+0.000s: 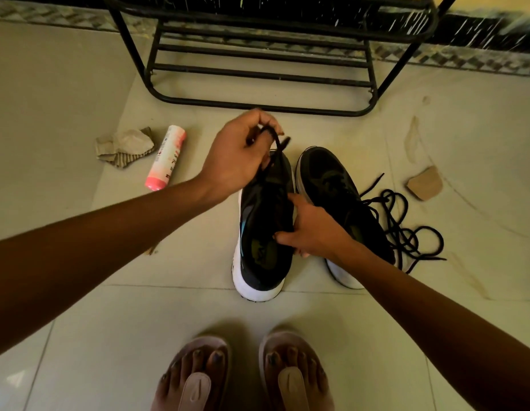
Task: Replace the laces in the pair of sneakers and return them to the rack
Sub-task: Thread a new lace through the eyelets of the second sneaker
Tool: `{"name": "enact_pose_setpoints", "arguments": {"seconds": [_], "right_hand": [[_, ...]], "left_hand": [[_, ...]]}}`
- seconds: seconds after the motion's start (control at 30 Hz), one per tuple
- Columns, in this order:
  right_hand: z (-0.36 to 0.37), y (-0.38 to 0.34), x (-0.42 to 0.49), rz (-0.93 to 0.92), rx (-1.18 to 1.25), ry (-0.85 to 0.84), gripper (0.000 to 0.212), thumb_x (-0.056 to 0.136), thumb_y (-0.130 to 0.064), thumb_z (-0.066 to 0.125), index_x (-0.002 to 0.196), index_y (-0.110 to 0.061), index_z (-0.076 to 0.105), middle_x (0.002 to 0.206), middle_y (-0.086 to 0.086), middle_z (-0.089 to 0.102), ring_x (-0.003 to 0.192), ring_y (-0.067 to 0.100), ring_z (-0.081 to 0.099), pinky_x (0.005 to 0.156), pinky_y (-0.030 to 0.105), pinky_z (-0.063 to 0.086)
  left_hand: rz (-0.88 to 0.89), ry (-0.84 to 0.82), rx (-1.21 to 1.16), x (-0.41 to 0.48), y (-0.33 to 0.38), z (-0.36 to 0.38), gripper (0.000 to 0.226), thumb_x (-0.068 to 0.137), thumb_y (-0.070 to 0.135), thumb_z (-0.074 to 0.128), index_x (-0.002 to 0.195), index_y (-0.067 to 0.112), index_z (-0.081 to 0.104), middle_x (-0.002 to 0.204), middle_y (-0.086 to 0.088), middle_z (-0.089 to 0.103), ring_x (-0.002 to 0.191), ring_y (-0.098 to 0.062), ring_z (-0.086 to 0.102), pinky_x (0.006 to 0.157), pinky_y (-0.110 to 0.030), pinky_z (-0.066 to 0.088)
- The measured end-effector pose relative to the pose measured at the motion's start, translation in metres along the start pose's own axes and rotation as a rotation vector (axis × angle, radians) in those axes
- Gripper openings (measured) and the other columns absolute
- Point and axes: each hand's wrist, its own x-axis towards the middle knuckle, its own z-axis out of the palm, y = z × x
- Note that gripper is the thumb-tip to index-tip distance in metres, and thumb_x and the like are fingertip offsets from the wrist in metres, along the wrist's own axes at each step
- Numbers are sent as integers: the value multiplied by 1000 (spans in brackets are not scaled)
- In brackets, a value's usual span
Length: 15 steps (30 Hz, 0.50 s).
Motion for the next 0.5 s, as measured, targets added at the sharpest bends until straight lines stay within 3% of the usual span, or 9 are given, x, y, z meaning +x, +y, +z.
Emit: {"name": "enact_pose_setpoints", "arguments": {"seconds": [0.1,0.17,0.27,0.33,0.43,0.5], "right_hand": [[0,0,0,-11,-7,7,73,80,-25,72,140,-20,32,93,-4,58,73,11,57,67,19,49],[-3,0,1,-11,-35,3,75,77,-30,75,140,-19,34,88,-8,53,84,15,60,75,21,46],[-10,-2,2,-5,7,44,84,69,-41,80,138,-21,36,86,-17,52,86,6,58,71,10,42],[-14,-5,7,6,137,119,91,65,-46,81,140,-23,34,95,-12,55,85,1,54,65,6,39],[-18,-5,17,-45,132,222,94,67,-46,80,144,-25,30,131,5,46,113,19,51,94,29,46],[-17,-5,21,-128,-33,227,82,76,-33,75,145,-28,30,145,10,29,132,30,35,111,40,32]], "left_hand": [[110,-23,38,7,24,-7,19,98,5,41,94,16,57,59,13,50,47,0,45,47,-20,43],[110,-35,19,11,38,-12,21,100,6,36,98,9,57,58,10,45,46,1,41,46,-9,31],[90,-60,15,15,50,-17,28,103,13,29,91,14,55,51,11,49,43,0,41,45,-7,28],[87,-93,40,13,53,-17,30,103,15,28,87,20,53,53,12,54,43,0,42,45,-9,29],[61,-125,50,11,55,-15,30,103,20,27,94,16,55,59,2,53,42,-3,38,44,-13,29],[32,-117,17,10,57,-14,32,104,23,27,96,12,56,59,-1,52,40,-3,37,43,-11,29]]}}
